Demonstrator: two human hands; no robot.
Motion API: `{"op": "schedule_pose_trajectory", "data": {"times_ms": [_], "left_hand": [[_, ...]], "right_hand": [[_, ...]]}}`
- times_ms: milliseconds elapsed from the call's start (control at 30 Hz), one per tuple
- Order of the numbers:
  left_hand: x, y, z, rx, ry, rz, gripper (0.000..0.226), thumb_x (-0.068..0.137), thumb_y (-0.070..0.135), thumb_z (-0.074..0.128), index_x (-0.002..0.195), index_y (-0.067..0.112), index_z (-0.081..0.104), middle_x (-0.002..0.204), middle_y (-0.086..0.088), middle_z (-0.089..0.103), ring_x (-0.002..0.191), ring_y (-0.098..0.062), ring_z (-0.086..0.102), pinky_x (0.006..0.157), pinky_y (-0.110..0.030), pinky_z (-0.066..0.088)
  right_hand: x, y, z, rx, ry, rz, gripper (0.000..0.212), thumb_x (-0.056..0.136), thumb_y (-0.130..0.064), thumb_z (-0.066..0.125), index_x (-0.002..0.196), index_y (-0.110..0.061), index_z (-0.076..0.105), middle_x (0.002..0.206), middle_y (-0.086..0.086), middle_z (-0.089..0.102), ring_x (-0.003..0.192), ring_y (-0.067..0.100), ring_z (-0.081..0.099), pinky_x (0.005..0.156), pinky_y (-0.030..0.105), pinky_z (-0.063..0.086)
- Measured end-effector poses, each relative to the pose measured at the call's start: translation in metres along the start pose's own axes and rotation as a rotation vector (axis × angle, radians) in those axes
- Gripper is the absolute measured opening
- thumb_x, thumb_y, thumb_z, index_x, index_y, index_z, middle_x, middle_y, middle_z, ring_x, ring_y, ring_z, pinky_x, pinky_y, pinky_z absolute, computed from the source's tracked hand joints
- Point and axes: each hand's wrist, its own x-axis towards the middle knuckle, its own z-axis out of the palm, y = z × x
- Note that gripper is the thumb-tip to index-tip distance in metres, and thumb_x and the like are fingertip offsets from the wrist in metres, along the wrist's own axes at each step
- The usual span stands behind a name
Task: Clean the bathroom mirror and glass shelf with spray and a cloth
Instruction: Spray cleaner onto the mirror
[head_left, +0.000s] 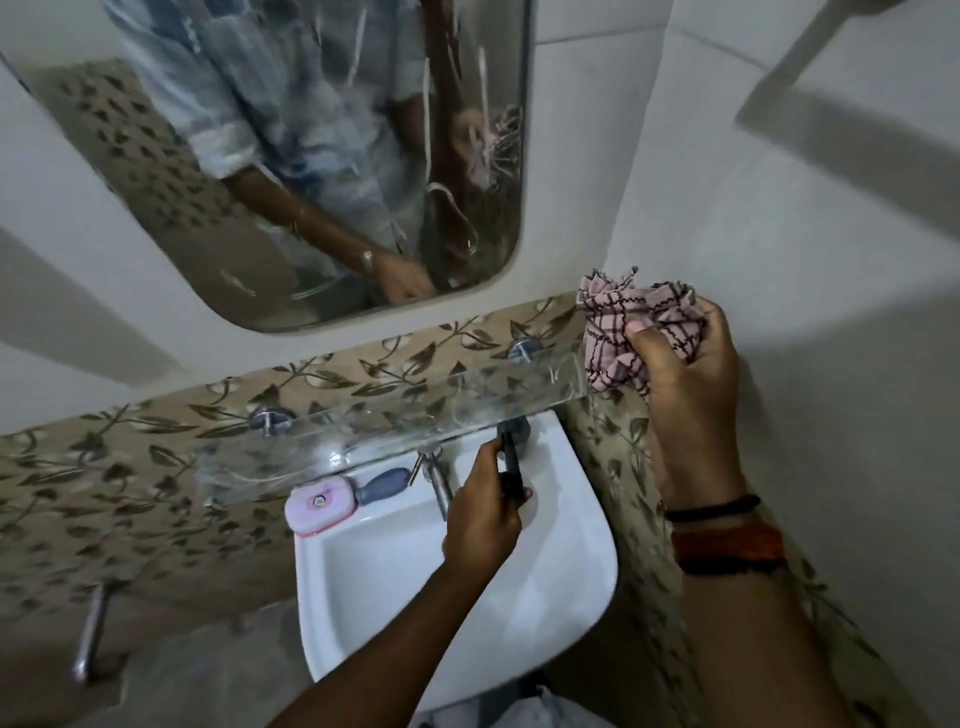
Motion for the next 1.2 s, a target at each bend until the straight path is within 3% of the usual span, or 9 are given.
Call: {"op": "schedule_pose_trajectory", "data": {"times_ms": [100, 233, 333, 467, 600, 767, 933, 1100, 1200], "left_hand": [[0.01, -0.013, 0.013, -0.014, 0.063, -0.069, 0.067, 0.099, 0.007, 0.072, 0.15, 0.038, 0.042, 0.126, 0.002, 0.077, 0.115, -0.026, 0.078, 0.088, -0.047, 0.064], [0.032, -0.036, 0.025, -0.067, 0.162, -0.099, 0.086, 0.089, -0.016, 0.068, 0.152, 0.037, 0.04, 0.138, 0.003, 0.067, 0.113, -0.031, 0.076, 0.097, -0.054, 0.066], [0.045, -0.045, 0.032, -0.105, 0.207, -0.161, 0.094, 0.089, -0.021, 0.064, 0.153, 0.041, 0.035, 0.125, 0.007, 0.069, 0.104, -0.029, 0.077, 0.093, -0.048, 0.065], [0.066, -0.05, 0.043, -0.072, 0.234, -0.213, 0.063, 0.091, -0.017, 0.062, 0.138, 0.023, 0.05, 0.114, -0.008, 0.077, 0.103, -0.028, 0.076, 0.092, -0.047, 0.065], [0.09, -0.054, 0.051, 0.021, 0.292, -0.18, 0.024, 0.09, -0.013, 0.065, 0.104, 0.006, 0.073, 0.105, -0.013, 0.08, 0.101, -0.03, 0.077, 0.089, -0.039, 0.062], [0.102, -0.044, 0.05, -0.049, 0.338, -0.218, 0.018, 0.099, -0.012, 0.063, 0.104, 0.0, 0.075, 0.098, -0.01, 0.073, 0.095, -0.025, 0.07, 0.086, -0.037, 0.053], [0.101, -0.043, 0.043, -0.041, 0.345, -0.196, 0.013, 0.101, -0.007, 0.07, 0.108, -0.005, 0.081, 0.107, -0.018, 0.083, 0.096, -0.03, 0.075, 0.08, -0.018, 0.041], [0.101, -0.051, 0.035, -0.06, 0.401, -0.197, 0.021, 0.095, -0.008, 0.075, 0.109, 0.006, 0.083, 0.109, -0.01, 0.086, 0.104, -0.031, 0.081, 0.093, -0.033, 0.059], [0.103, -0.055, 0.03, -0.032, 0.384, -0.204, 0.011, 0.093, -0.008, 0.075, 0.092, 0.001, 0.082, 0.096, -0.017, 0.084, 0.095, -0.037, 0.08, 0.085, -0.041, 0.061]], "right_hand": [[-0.003, 0.007, 0.0, -0.013, -0.014, 0.027, 0.034, 0.102, -0.004, 0.074, 0.134, -0.014, 0.067, 0.119, -0.004, 0.081, 0.11, 0.009, 0.079, 0.094, 0.026, 0.063], [-0.016, 0.029, -0.006, -0.133, -0.095, 0.076, 0.039, 0.096, -0.021, 0.079, 0.133, -0.017, 0.069, 0.127, -0.001, 0.081, 0.119, 0.018, 0.078, 0.107, 0.045, 0.063], [-0.025, 0.047, -0.017, -0.238, -0.174, 0.124, 0.039, 0.093, -0.027, 0.079, 0.13, -0.024, 0.07, 0.128, -0.002, 0.08, 0.12, 0.02, 0.078, 0.109, 0.054, 0.062], [-0.03, 0.067, -0.029, -0.259, -0.184, 0.186, 0.03, 0.1, -0.01, 0.078, 0.12, -0.03, 0.071, 0.122, -0.004, 0.081, 0.114, 0.014, 0.078, 0.106, 0.051, 0.064], [-0.032, 0.075, -0.035, -0.261, -0.184, 0.208, 0.029, 0.101, -0.012, 0.079, 0.121, -0.032, 0.071, 0.123, -0.005, 0.08, 0.116, 0.015, 0.078, 0.107, 0.053, 0.063], [-0.033, 0.074, -0.036, -0.241, -0.182, 0.203, 0.031, 0.101, -0.01, 0.079, 0.118, -0.034, 0.07, 0.121, -0.008, 0.081, 0.113, 0.011, 0.078, 0.106, 0.05, 0.064], [-0.031, 0.073, -0.03, -0.215, -0.183, 0.187, 0.032, 0.1, -0.02, 0.081, 0.117, -0.044, 0.07, 0.124, -0.008, 0.08, 0.119, 0.016, 0.077, 0.107, 0.057, 0.063], [-0.032, 0.07, -0.021, -0.196, -0.201, 0.187, 0.03, 0.101, -0.013, 0.08, 0.123, -0.029, 0.07, 0.122, -0.004, 0.081, 0.116, 0.017, 0.078, 0.106, 0.057, 0.063], [-0.034, 0.068, -0.012, -0.2, -0.213, 0.182, 0.03, 0.101, -0.014, 0.079, 0.125, -0.028, 0.07, 0.12, -0.006, 0.082, 0.114, 0.014, 0.079, 0.106, 0.055, 0.064]]}}
